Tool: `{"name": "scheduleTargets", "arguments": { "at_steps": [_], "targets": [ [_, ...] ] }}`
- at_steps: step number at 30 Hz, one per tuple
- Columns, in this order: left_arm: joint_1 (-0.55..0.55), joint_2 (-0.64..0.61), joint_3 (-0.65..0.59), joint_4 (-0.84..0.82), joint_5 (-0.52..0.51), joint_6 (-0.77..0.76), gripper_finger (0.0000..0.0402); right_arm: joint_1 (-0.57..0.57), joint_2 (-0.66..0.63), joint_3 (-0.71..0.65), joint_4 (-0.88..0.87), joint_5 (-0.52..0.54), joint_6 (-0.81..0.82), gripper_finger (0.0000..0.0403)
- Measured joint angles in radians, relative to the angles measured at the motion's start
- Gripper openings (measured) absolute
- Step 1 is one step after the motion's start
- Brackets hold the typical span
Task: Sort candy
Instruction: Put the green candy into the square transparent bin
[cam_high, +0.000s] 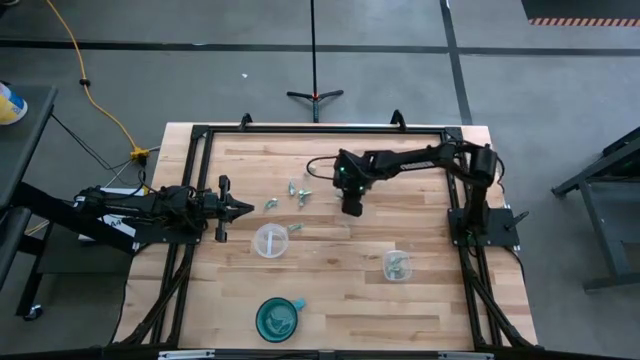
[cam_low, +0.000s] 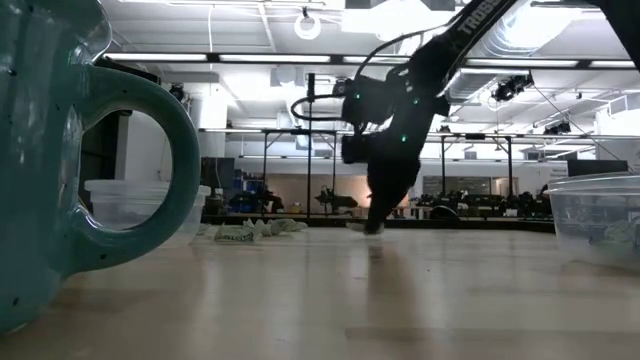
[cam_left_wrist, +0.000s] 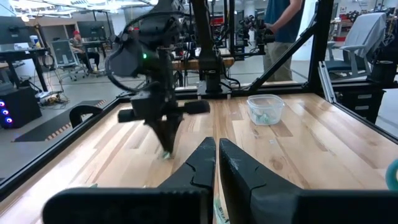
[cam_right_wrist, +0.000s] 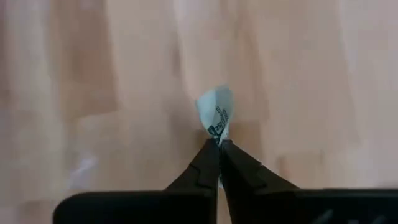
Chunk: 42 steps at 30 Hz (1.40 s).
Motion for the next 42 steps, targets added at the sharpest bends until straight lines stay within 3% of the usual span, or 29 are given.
{"name": "scheduleTargets", "arguments": {
  "at_steps": [3,8,14,21,24,32,42],
  "targets": [
    [0.0,0.0,0.0,0.0,0.0,0.0,0.0056,0.027,-0.067,0.013,-0.078,-0.031,0.068,0.0005],
    [0.0,0.0,0.0,0.0,0.0,0.0,0.0056,0.164,-0.175,0.012,-0.258,-0.012,0.096,0.0004],
    [0.0,0.0,0.0,0.0,0.0,0.0,0.0056,0.414,-0.308,0.011,-0.561,0.156,0.247,0.0003],
    [0.0,0.0,0.0,0.0,0.0,0.0,0.0056,0.667,-0.402,0.012,-0.621,0.303,0.534,0.0002],
    [0.0,0.0,0.0,0.0,0.0,0.0,0.0056,0.734,-0.393,0.012,-0.613,0.297,0.618,0.0002],
    [0.0,0.0,0.0,0.004,-0.02,0.001,0.0056,0.825,-0.33,0.012,-0.616,0.284,0.734,0.0009],
    [0.0,0.0,0.0,0.004,-0.024,0.0,0.0056,0.826,-0.321,0.012,-0.674,0.294,0.81,0.0105]
  ]
}}
